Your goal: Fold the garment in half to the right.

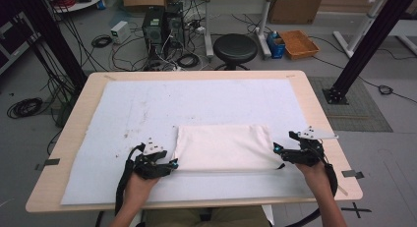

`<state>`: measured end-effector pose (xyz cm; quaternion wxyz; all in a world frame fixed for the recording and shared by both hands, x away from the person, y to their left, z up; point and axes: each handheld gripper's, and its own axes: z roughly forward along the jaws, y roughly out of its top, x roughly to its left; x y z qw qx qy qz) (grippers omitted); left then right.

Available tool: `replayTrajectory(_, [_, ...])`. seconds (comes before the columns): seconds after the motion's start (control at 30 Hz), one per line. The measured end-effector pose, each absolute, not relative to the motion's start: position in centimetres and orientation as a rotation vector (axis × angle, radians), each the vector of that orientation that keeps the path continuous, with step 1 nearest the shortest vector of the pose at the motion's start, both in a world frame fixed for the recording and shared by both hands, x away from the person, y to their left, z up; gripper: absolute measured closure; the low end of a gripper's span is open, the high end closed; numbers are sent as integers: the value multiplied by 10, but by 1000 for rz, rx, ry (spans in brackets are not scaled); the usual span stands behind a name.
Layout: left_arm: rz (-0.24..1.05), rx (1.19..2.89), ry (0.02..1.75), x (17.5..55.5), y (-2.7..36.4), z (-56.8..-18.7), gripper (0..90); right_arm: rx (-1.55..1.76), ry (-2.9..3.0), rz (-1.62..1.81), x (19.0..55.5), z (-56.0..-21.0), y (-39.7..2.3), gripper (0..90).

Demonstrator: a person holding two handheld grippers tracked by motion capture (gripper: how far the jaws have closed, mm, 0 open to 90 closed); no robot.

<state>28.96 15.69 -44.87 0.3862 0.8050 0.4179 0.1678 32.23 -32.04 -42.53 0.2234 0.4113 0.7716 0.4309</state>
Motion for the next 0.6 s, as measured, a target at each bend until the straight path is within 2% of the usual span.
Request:
replayTrajectory(0.2, [415,2060,1039,289,156,-449,610,1072,2176,1168,323,-423,-303,211])
replayTrajectory(0.27, [405,2064,1030,289,155,-449,630,1055,2183,1168,323,-422,-300,211])
replayTrajectory(0.3, [395,2065,1023,289,155,-449,723,1034,2198,1172,323,-420,-293,211])
replayTrajectory(0.33, [376,2067,1010,289,155,-449,723,1034,2198,1172,323,-420,-293,211])
replayTrajectory(0.4, [378,2081,992,288,152,-448,823,996,2219,1196,324,-414,-280,211])
replayTrajectory(0.6, [366,2069,982,289,154,-449,831,933,2276,1258,334,-398,-248,211])
